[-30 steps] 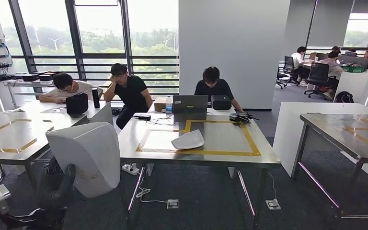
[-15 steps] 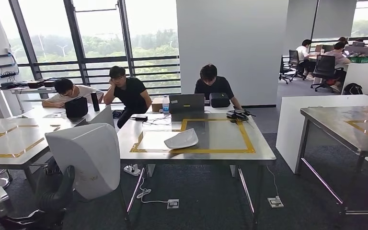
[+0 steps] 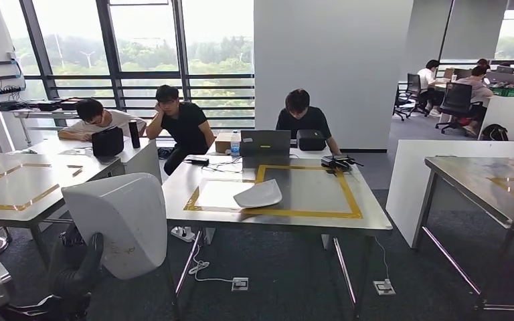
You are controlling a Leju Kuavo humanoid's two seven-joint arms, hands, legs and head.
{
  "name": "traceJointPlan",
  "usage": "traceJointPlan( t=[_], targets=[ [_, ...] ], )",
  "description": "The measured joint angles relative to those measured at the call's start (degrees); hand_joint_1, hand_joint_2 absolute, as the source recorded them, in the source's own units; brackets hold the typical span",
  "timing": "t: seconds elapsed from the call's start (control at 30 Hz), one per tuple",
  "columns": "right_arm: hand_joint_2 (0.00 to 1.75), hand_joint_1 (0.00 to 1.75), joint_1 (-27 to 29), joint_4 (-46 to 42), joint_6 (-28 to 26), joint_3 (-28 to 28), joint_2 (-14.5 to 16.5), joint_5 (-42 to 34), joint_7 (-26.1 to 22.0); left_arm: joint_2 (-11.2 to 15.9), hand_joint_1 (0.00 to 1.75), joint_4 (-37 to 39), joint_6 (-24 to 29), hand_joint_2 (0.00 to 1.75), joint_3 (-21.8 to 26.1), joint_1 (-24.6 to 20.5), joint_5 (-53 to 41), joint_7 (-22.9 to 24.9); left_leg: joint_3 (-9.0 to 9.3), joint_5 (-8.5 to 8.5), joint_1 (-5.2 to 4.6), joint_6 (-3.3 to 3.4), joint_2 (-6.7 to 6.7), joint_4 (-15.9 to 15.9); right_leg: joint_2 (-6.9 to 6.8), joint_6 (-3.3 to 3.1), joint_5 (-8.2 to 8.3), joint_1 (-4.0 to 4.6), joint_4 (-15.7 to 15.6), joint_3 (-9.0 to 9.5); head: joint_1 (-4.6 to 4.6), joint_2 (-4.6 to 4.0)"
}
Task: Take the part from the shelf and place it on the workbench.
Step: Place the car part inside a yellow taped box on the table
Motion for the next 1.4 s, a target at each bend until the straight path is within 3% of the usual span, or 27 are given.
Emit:
traceJointPlan(
  t=[0.1, 0.13, 0.17, 0.23, 0.3, 0.43, 0.5, 0.6, 0.63, 0.67, 0.73, 0.8, 0.87, 0.97, 1.03, 1.1, 1.17, 1.2, 1.27, 1.3, 1.33, 1.4],
  targets=[
    [0.00, 0.00, 0.09, 0.00, 0.00, -0.04, -0.03, 0.02, -0.05, -0.16, 1.75, 0.13, -0.01, 1.75, -0.02, 0.14, -0.01, -0.01, 0.27, -0.40, 0.04, 0.48, 0.02, -0.03, 0.02, 0.49, -3.65, -0.17, 10.26, -6.09, 0.09, 0.00],
    [0.00, 0.00, 0.17, 0.00, 0.00, -0.06, -0.05, 0.02, -0.06, -0.20, 1.75, 0.20, -0.01, 1.75, -0.03, 0.24, -0.01, -0.01, 0.36, -0.58, 0.05, 0.50, -0.03, 0.05, 0.02, 0.62, -3.56, -0.23, 12.07, -7.54, 0.11, -0.01],
    [0.00, 0.00, 0.22, 0.00, 0.00, -0.08, -0.06, 0.02, -0.08, -0.23, 1.75, 0.27, -0.02, 1.75, -0.03, 0.32, -0.02, -0.02, 0.51, -0.79, 0.08, 0.43, -0.09, 0.14, 0.01, 0.72, -2.30, -0.31, 11.71, -7.93, 0.13, -0.01],
    [0.00, 0.00, 0.23, 0.00, 0.00, -0.09, -0.08, 0.02, -0.14, -0.26, 1.75, 0.34, -0.07, 1.75, -0.04, 0.39, -0.03, -0.03, 1.05, -1.40, 0.18, 0.09, -0.21, 0.43, 0.00, 0.82, 2.28, -0.58, 5.21, -5.68, 0.15, -0.01],
    [0.00, 0.00, 0.19, 0.00, 0.02, -0.08, -0.09, 0.04, -0.21, -0.27, 1.75, 0.36, -0.13, 1.75, -0.04, 0.31, -0.05, -0.09, 1.31, -2.02, 0.04, -0.53, -0.34, 0.80, 0.05, 0.62, 4.81, -0.62, -1.13, -2.87, 0.15, 0.00],
    [0.00, 0.00, 0.16, 0.00, 0.03, -0.09, -0.10, 0.06, -0.30, -0.29, 1.75, 0.42, -0.40, 1.75, -0.05, 0.28, -0.11, -0.22, 1.47, -2.51, -0.02, -1.89, -0.49, 0.83, 0.11, -0.76, 4.55, -0.44, -2.84, -1.70, 0.06, 0.00],
    [0.00, 0.00, 0.13, 0.00, 0.04, -0.10, -0.11, 0.07, -0.40, -0.20, 1.75, 0.37, -0.51, 1.75, -0.07, 0.18, -0.11, -0.30, 0.48, -3.74, 0.10, -2.57, -0.32, 3.19, 0.09, -1.56, 4.40, -0.65, -3.23, -0.99, -0.05, 0.00],
    [0.00, 0.00, 0.15, 0.00, 0.04, -0.11, -0.13, 0.09, -0.44, -0.08, 1.75, 0.59, -0.55, 1.75, -0.10, 0.44, -0.11, -0.35, -5.30, -7.22, 0.30, -3.20, -0.14, 13.34, 0.06, -2.14, 3.66, -0.71, -3.35, -0.11, -0.17, 0.00],
    [0.00, 0.00, 0.19, 0.00, 0.04, -0.11, -0.13, 0.10, -0.44, -0.07, 1.75, 0.71, -0.55, 1.75, -0.11, 0.67, -0.11, -0.34, -7.00, -7.40, 0.33, -3.26, -0.10, 15.76, 0.06, -2.14, 3.36, -0.70, -3.34, 0.21, -0.19, 0.00],
    [0.00, 0.00, 0.24, 0.00, 0.04, -0.11, -0.13, 0.10, -0.43, -0.05, 1.75, 0.83, -0.55, 1.75, -0.12, 0.85, -0.11, -0.34, -7.74, -6.51, 0.36, -3.24, -0.07, 16.23, 0.07, -2.10, 3.04, -0.70, -3.34, 0.61, -0.21, 0.00],
    [0.00, 0.00, 0.29, 0.00, 0.02, -0.11, -0.13, 0.10, -0.44, -0.05, 1.75, 0.93, -0.55, 1.75, -0.14, 0.94, -0.11, -0.40, -5.85, -2.12, 0.38, -2.96, 0.04, 10.85, 0.08, -1.87, 2.30, -0.71, -3.35, 1.66, -0.24, 0.00],
    [0.00, 0.00, 0.25, 0.00, 0.00, -0.11, -0.13, 0.11, -0.43, -0.06, 1.75, 0.97, -0.55, 1.75, -0.17, 0.81, -0.11, -0.51, -2.55, 0.59, 0.15, -2.40, 0.20, 3.85, 0.10, -1.34, 1.51, -0.60, -3.37, 2.43, -0.26, 0.00],
    [0.00, 0.00, 0.20, 0.00, -0.02, -0.11, -0.13, 0.12, -0.43, -0.09, 1.75, 0.98, -0.55, 1.75, -0.20, 0.79, -0.11, -0.55, -1.08, 0.27, -0.15, -1.62, 0.23, 0.99, 0.08, -0.61, 1.22, -0.46, -3.54, 2.77, -0.26, 0.00],
    [0.00, 0.00, 0.19, 0.00, -0.04, -0.11, -0.13, 0.11, -0.43, -0.18, 1.75, 0.91, -0.57, 1.75, -0.22, 0.83, -0.13, -0.54, -0.14, -0.22, -0.03, -0.37, -0.03, 0.22, 0.06, 0.18, 1.28, -0.46, -2.64, 2.77, -0.20, 0.00],
    [0.00, 0.00, 0.09, 0.00, -0.03, -0.11, -0.14, 0.10, -0.44, -0.27, 1.75, 0.85, -0.59, 1.75, -0.22, 0.73, -0.13, -0.55, 0.77, -0.69, 0.07, 0.33, -0.05, -0.03, 0.06, 0.46, 0.11, -0.49, 2.00, 0.13, -0.10, 0.00],
    [0.00, 0.00, 0.14, 0.00, -0.02, -0.15, -0.19, 0.07, -0.43, -0.41, 1.75, 0.97, -0.59, 1.75, -0.23, 0.73, -0.13, -0.55, 1.43, -1.39, -0.07, 0.80, -0.06, -0.04, 0.07, 0.70, -2.06, -0.44, 8.99, -4.58, -0.02, 0.00],
    [0.00, 0.00, 0.31, 0.00, -0.02, -0.20, -0.29, 0.04, -0.40, -0.56, 1.75, 1.21, -0.59, 1.75, -0.23, 0.84, -0.13, -0.54, 2.30, -2.23, -0.24, 0.92, -0.18, -0.03, 0.07, 0.73, -2.36, -0.39, 11.99, -7.99, 0.05, 0.00],
    [0.00, 0.00, 0.38, 0.00, -0.02, -0.22, -0.33, 0.04, -0.40, -0.59, 1.75, 1.31, -0.59, 1.75, -0.23, 0.85, -0.13, -0.54, 2.92, -2.72, -0.32, 0.88, -0.26, -0.03, 0.07, 0.62, -0.82, -0.37, 10.53, -8.24, 0.09, 0.00],
    [0.00, 0.00, 0.47, 0.00, -0.01, -0.22, -0.37, 0.04, -0.41, -0.61, 1.75, 1.38, -0.59, 1.75, -0.23, 0.79, -0.13, -0.54, 4.22, -3.83, -0.42, 0.65, -0.32, -0.03, 0.06, 0.09, 4.53, -0.24, 3.17, -6.39, 0.11, 0.00],
    [0.00, 0.00, 0.50, 0.00, 0.00, -0.23, -0.41, 0.04, -0.41, -0.61, 1.75, 1.44, -0.59, 1.75, -0.23, 0.74, -0.13, -0.55, 4.76, -4.37, -0.49, 0.44, -0.36, 0.00, 0.04, -0.19, 6.05, -0.06, -0.31, -5.27, 0.13, -0.01],
    [0.00, 0.00, 0.50, 0.00, 0.01, -0.23, -0.45, 0.03, -0.37, -0.62, 1.75, 1.48, -0.59, 1.75, -0.24, 0.68, -0.13, -0.54, 5.10, -4.86, -0.54, 0.17, -0.41, 0.00, 0.04, -0.48, 6.80, 0.15, -2.57, -4.39, 0.10, -0.02],
    [0.00, 0.00, 0.57, 0.00, 0.00, -0.25, -0.51, 0.02, -0.31, -0.61, 1.75, 1.52, -0.58, 1.75, -0.25, 0.67, -0.12, -0.60, 5.73, -5.26, -0.57, -0.54, -0.57, 0.27, 0.01, -1.05, 6.14, 0.45, -3.75, -3.63, 0.08, -0.02]
  ],
)
